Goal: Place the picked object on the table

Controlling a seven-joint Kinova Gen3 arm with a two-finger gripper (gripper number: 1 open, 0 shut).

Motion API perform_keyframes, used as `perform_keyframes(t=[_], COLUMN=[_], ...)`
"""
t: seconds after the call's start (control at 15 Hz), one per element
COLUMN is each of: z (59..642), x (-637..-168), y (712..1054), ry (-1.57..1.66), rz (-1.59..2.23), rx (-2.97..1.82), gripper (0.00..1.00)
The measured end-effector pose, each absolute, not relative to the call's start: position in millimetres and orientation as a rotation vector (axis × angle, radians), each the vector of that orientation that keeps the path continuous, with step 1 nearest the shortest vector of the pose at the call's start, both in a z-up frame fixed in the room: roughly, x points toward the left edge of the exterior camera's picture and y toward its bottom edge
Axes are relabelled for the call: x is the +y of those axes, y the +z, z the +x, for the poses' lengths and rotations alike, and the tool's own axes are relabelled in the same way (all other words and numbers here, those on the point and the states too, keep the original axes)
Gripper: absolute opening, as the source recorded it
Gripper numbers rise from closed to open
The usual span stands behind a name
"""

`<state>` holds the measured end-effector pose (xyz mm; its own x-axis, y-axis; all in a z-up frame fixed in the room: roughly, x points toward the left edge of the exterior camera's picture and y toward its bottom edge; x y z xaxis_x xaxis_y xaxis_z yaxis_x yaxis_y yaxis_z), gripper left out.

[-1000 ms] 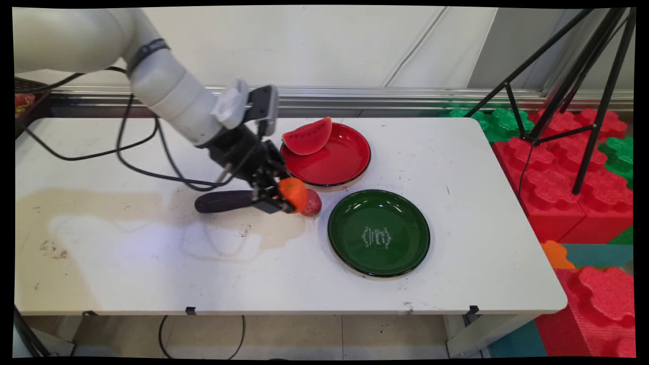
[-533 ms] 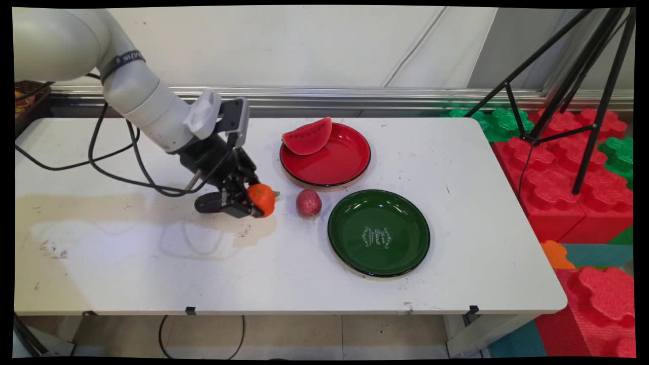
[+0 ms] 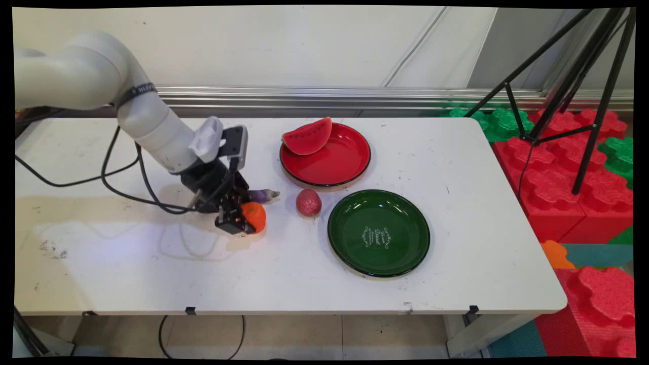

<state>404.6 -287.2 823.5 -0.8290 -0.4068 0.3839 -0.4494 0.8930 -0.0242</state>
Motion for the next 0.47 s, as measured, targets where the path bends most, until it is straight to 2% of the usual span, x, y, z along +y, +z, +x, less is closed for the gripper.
perform_keyframes(t=[0.27,0.33,0.47], z=[406.6,407.4,411.3], x=[-287.8,-287.8,-287.9], y=[802.0,798.3,792.9], ry=[0.127,0.122,0.12], rz=[0.667,0.673,0.688], rx=[-2.688,-2.684,-2.67], gripper=[0.0,1.0,1.0])
